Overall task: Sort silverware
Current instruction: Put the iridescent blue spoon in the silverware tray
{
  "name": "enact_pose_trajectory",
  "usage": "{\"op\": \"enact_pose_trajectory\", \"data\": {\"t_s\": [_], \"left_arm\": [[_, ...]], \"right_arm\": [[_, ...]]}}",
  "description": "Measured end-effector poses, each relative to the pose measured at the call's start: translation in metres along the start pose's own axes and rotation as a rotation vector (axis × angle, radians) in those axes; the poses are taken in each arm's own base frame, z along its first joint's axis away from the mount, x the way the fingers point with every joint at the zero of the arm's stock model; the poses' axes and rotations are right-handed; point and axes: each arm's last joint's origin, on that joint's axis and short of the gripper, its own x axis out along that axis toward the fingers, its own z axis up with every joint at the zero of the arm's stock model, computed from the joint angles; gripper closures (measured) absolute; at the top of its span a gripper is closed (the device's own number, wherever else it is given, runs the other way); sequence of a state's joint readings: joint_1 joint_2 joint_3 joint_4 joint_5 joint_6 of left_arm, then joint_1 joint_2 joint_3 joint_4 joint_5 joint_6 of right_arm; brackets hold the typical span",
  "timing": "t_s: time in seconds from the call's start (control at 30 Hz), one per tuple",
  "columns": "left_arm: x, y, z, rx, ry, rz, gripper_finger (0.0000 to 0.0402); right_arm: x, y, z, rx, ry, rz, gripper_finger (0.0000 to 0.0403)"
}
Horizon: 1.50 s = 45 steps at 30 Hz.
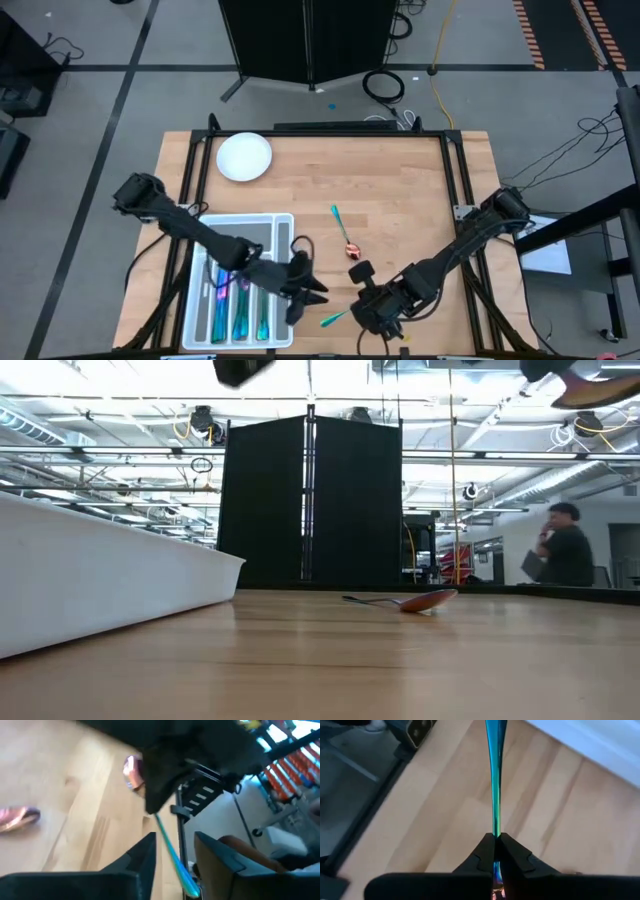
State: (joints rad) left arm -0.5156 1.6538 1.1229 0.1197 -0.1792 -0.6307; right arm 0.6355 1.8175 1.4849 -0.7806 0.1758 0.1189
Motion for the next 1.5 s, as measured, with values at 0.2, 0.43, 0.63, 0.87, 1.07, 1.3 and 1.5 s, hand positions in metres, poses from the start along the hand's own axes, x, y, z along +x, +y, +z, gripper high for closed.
{"op": "enact_pose_trajectory", "data": {"t_s": [0.2, 0.43, 0.63, 0.87, 1.07, 1.3, 1.5], "left_arm": [[0.020, 0.026, -0.002, -0.276, 0.054, 0.032, 0.0229], [0.036, 0.040, -0.009, -0.427, 0.114, 0.018, 0.0226], [0.046, 0.042, -0.009, -0.452, 0.077, -0.040, 0.0226], [0.049, 0.039, -0.009, -0.453, 0.089, -0.108, 0.0226], [0.049, 0.040, -0.011, -0.453, 0.105, -0.096, 0.0226], [0.049, 0.040, -0.011, -0.451, 0.114, -0.106, 0.0233], [0.049, 0.040, -0.011, -0.419, 0.117, -0.111, 0.0301]], "right_arm": [[-0.002, 0.005, 0.000, -0.107, -0.020, -0.132, 0.0403], [-0.003, 0.004, 0.004, -0.183, -0.061, -0.213, 0.0403], [-0.003, 0.001, 0.011, -0.244, -0.110, -0.239, 0.0403], [-0.002, -0.006, 0.012, -0.248, -0.103, -0.251, 0.0403], [-0.001, -0.010, 0.012, -0.248, -0.099, -0.256, 0.0403], [0.000, -0.013, 0.012, -0.247, -0.097, -0.257, 0.0403], [0.000, -0.014, 0.012, -0.251, -0.097, -0.253, 0.0403]]}}
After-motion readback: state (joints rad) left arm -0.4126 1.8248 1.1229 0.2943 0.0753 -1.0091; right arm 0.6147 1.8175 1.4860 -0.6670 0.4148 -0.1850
